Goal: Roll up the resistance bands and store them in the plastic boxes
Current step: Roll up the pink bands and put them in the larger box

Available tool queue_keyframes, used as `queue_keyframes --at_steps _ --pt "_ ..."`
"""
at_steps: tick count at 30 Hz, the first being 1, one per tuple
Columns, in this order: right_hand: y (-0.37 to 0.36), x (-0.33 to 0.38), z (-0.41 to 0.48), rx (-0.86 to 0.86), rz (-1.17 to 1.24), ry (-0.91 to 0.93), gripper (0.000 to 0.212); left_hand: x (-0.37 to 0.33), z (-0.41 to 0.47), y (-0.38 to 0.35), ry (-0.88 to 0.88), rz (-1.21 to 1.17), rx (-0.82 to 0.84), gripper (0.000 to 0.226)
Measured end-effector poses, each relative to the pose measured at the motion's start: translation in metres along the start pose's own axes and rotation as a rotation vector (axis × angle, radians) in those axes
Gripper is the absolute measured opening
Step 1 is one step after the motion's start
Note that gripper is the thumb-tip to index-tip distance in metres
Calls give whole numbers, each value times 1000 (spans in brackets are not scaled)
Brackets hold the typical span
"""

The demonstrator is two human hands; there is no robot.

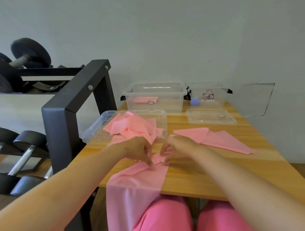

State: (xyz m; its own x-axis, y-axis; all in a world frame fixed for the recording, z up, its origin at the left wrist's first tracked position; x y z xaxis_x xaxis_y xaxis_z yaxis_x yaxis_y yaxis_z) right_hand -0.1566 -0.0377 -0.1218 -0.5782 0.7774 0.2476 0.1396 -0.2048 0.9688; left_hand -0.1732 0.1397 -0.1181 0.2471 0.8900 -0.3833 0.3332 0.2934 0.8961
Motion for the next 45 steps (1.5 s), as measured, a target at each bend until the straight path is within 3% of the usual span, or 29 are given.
queue_keyframes --at_steps 4,8,13,19,22,25,28,31,33,40,43,45 --pt "-8 0 0 -54 6 0 29 3 10 -5 66 46 29 28" --pt "-13 -3 4 -81 5 28 18 0 15 -4 23 73 48 15" --pt "0 -12 10 -157 65 22 9 3 18 13 -20 -96 5 21" --pt "63 -31 31 -441 193 -41 11 -20 28 61 -24 -494 -235 9" --pt "99 -41 37 -581 200 -80 11 -35 36 69 16 -589 -133 27" --pt "130 -52 39 -698 229 -126 11 -43 42 69 -8 -483 -2 33" --pt "154 -59 36 -801 314 -173 10 -50 50 78 -42 -694 -51 32" --pt "167 -63 31 -822 404 -182 13 -62 60 90 18 -942 -116 38" --pt "169 -64 27 -824 486 -155 15 -68 68 89 53 -944 -130 44" --pt "154 -84 8 -774 843 -133 18 -110 92 53 54 -1166 53 66" --pt "152 -91 -7 -732 919 -154 17 -135 95 54 -72 -1202 4 38" --pt "151 -95 -15 -705 940 -171 16 -129 105 50 -23 -1180 -21 24"
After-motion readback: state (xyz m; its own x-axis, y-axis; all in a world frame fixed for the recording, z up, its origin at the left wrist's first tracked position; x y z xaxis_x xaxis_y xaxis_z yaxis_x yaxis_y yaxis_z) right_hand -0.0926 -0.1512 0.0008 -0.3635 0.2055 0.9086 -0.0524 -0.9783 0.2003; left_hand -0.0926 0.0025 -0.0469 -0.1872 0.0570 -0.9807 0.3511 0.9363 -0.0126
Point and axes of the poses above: each hand's wrist, its own z-axis towards the middle knuckle, its own y-axis out of the back of the hand, x = y × z, the point moved 2 cm from there along z, towards the middle knuckle
